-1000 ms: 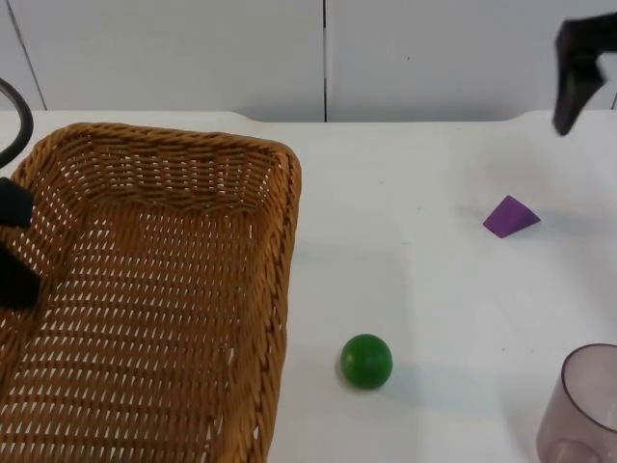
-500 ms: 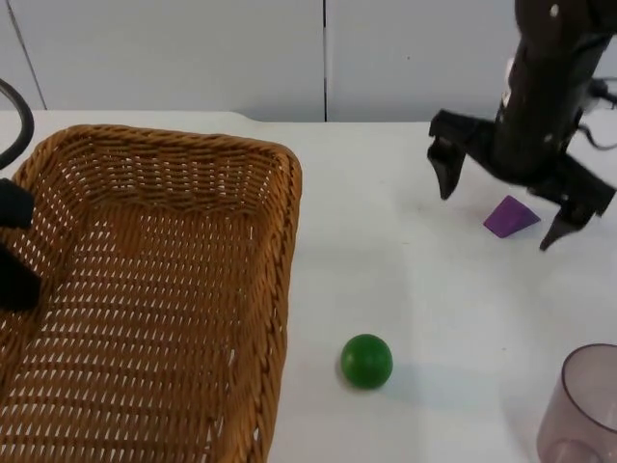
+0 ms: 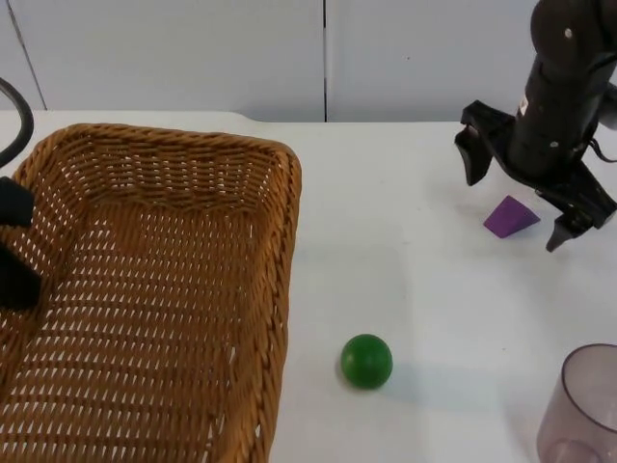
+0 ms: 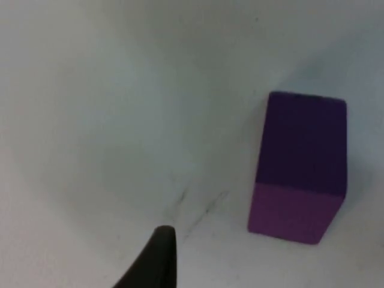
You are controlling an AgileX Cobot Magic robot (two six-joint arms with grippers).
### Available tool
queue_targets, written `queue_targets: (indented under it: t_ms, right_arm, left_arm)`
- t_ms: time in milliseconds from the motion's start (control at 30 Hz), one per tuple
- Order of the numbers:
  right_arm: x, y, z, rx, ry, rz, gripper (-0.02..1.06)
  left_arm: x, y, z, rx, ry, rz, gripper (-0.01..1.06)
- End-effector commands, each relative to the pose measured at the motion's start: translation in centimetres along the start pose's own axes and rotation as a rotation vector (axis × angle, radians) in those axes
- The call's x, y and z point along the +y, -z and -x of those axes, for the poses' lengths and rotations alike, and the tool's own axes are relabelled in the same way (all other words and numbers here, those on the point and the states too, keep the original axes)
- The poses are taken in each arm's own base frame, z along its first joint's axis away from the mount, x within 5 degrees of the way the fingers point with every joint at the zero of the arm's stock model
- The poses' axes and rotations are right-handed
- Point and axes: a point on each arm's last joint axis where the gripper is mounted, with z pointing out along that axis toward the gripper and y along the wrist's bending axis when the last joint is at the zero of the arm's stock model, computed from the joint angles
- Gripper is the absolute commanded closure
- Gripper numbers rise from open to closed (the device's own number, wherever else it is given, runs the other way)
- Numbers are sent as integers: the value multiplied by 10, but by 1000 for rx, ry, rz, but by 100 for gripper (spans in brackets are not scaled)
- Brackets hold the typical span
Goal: Pick up the basket with the left hand and place the triangular block into the basket with the right hand.
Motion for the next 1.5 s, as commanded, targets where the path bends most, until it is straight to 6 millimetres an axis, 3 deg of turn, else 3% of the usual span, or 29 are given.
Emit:
queue_targets:
  t_ms: [0,233,400,633,967,1133,1233,1467]
  right_arm:
    - [-2,-7,6,-9,-28,-3,0]
    - [5,-14,4,30,-40,8,4]
    - [17,2,11,15,74,5,5]
    - [31,17,22,-40,91,53,5]
    - [21,43,18,60,-15,-103,5]
    - [22,51,25,14,-103,-136,5]
    - [24,48,26,-6,-154,-139,5]
    - [36,16,27,-8,-192,-192,5]
  left_arm:
    - [-2,1,1,-19,40,-20,105]
    - [-2,1,2,-27,47,-20,105]
    - [-2,1,2,-33,53,-22,105]
    - [-3,1,1,-21,48,-34,105]
    - [-3,1,1,-14,25,-26,105]
    - [-3,1,1,-14,25,-26,105]
    - [-3,1,1,-14,25,-26,105]
    - [-2,1,1,-17,25,-23,105]
